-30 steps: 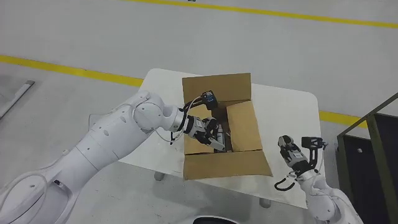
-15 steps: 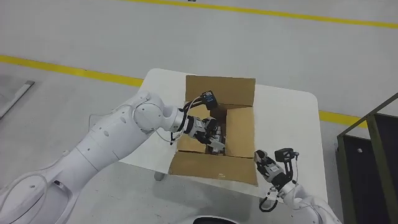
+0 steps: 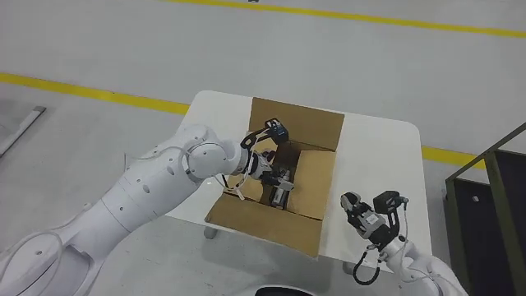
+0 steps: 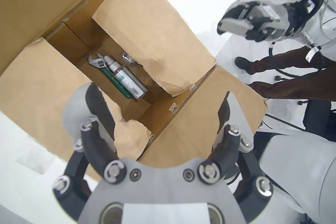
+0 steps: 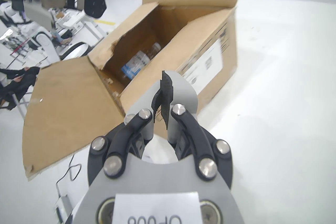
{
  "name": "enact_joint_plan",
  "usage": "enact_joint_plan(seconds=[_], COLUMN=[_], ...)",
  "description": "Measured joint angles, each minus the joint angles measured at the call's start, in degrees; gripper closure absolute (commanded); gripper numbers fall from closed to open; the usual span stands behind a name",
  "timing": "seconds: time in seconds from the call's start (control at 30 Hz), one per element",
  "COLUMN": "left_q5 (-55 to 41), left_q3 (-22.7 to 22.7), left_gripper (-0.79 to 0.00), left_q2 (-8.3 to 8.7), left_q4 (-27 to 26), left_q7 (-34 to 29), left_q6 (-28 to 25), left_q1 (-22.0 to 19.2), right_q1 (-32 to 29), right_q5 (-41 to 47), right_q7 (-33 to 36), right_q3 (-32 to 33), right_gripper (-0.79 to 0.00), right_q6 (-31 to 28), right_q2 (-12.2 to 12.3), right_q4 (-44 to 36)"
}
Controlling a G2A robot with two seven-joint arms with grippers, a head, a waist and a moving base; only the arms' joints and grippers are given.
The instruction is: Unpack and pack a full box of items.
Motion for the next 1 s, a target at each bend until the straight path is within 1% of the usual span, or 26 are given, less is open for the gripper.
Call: enact_joint_plan(seconds=[0.27,0.33,0.37,0.43,0.5,0.57,0.67,0.73,0.87,1.0], left_q5=[0.03,0.03,-0.01,-0.18,3.33,11.32,21.74,25.70,34.44,39.46], left_q3=[0.00,0.00,-0.01,0.10,1.85,4.06,6.15,7.25,9.89,11.29], left_gripper=[-0.785,-0.785,-0.785,-0.785,-0.785,-0.785,-0.785,-0.785,-0.785,-0.785], left_q2=[0.00,0.00,0.00,-0.09,-0.58,-1.56,-3.24,-4.34,-7.26,-10.10], left_q4=[0.00,0.00,0.01,0.02,-1.30,-3.36,-4.47,-4.27,-3.60,-1.35], left_q7=[0.00,0.00,0.04,0.61,-1.52,-4.47,-6.23,-7.61,-11.03,-12.98], left_q6=[0.00,0.00,0.05,1.47,5.96,10.74,16.00,19.22,26.37,29.19], left_q1=[0.00,0.00,0.05,0.77,0.32,-0.09,-0.34,-0.64,-1.13,-1.09], right_q1=[1.38,1.21,1.22,1.37,1.34,1.18,1.06,1.00,0.93,1.06], right_q5=[-7.52,-7.08,-5.13,-3.48,-3.01,-1.74,-0.57,-0.70,-0.69,-0.41], right_q7=[-9.65,-10.90,-10.77,-10.16,-9.49,-8.76,-8.10,-7.82,-7.38,-6.95], right_q3=[1.55,1.10,0.89,0.87,0.87,0.90,1.23,1.42,1.60,1.48], right_gripper=[0.000,0.000,0.000,0.000,0.000,0.000,0.000,0.000,0.000,0.000], right_q6=[9.47,11.35,12.23,12.74,12.51,12.16,11.77,11.53,11.20,10.85], right_q2=[-0.37,-0.63,-0.78,-0.85,-0.87,-0.92,-0.94,-0.92,-0.93,-0.98], right_q4=[-2.97,-2.82,-2.78,-2.96,-3.01,-2.75,-2.40,-2.32,-2.24,-2.13])
